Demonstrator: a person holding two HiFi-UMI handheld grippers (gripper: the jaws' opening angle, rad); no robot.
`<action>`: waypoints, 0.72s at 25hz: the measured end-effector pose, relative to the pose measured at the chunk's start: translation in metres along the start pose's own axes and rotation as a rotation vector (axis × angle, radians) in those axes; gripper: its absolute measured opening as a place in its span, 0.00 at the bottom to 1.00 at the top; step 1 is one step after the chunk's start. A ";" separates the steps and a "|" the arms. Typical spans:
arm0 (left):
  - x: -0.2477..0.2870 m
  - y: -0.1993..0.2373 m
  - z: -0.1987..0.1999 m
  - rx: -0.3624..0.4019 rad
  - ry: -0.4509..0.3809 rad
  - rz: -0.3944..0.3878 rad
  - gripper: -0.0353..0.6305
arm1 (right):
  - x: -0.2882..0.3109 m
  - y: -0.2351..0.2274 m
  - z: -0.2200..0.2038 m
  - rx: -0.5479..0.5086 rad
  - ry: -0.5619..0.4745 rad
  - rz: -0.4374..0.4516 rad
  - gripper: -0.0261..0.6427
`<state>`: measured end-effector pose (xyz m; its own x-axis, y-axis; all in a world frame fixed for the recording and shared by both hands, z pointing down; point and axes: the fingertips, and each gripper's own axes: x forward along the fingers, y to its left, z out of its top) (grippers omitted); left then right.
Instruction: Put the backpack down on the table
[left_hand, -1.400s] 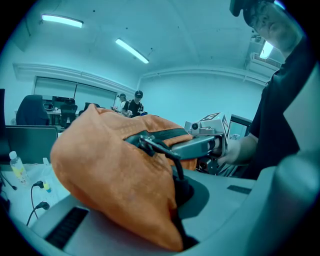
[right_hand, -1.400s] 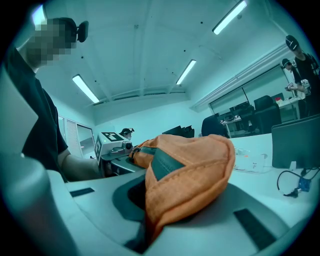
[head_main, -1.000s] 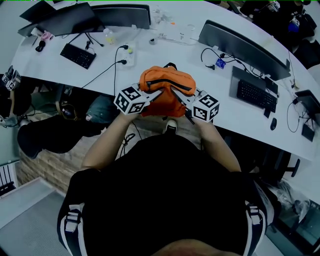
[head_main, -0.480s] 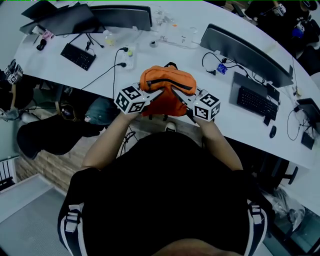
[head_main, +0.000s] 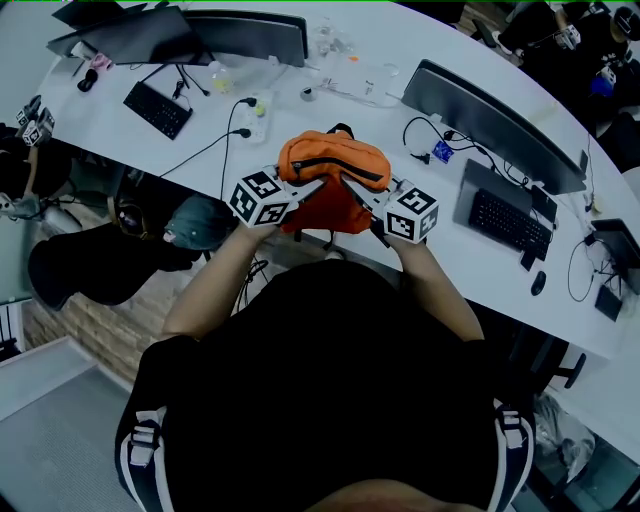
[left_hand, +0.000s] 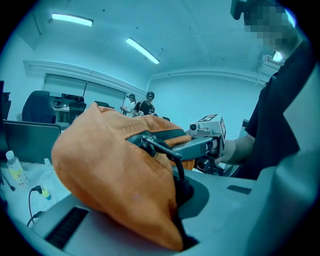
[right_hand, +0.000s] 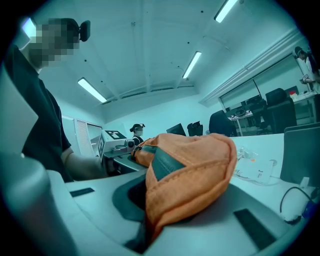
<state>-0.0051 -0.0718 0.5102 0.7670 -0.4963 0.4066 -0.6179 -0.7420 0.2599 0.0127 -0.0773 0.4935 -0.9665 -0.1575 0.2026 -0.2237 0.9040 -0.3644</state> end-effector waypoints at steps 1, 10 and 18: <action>0.000 -0.001 0.000 -0.001 -0.001 0.004 0.10 | -0.001 0.000 0.000 -0.001 0.002 0.005 0.08; 0.007 0.003 0.005 -0.001 0.002 0.023 0.10 | -0.003 -0.008 0.003 -0.004 0.001 0.023 0.08; 0.018 0.004 0.011 -0.002 0.001 0.025 0.10 | -0.010 -0.018 0.006 -0.005 0.003 0.033 0.08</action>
<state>0.0083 -0.0891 0.5092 0.7510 -0.5145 0.4138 -0.6375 -0.7282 0.2516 0.0259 -0.0945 0.4931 -0.9730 -0.1267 0.1929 -0.1912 0.9106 -0.3665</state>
